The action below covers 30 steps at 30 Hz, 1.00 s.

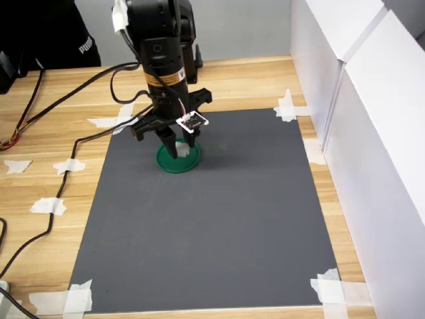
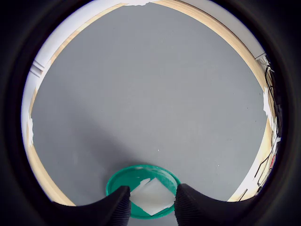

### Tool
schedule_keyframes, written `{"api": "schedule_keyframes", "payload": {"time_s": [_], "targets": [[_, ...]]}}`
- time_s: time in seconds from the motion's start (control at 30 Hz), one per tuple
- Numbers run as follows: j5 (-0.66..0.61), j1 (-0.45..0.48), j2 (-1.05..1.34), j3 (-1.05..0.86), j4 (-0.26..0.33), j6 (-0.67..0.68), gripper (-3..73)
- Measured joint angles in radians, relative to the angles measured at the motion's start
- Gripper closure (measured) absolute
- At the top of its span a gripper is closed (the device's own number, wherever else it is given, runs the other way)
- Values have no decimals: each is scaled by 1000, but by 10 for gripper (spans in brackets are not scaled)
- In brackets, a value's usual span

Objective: Grasp a white terminal and put it on the green lid.

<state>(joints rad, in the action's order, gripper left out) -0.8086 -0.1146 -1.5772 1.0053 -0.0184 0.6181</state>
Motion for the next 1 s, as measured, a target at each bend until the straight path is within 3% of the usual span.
{"api": "schedule_keyframes", "payload": {"time_s": [0.37, 1.0], "targets": [[43, 3, 1, -77, 18, 8, 326], [68, 3, 1, -117, -24, -50, 326]]}}
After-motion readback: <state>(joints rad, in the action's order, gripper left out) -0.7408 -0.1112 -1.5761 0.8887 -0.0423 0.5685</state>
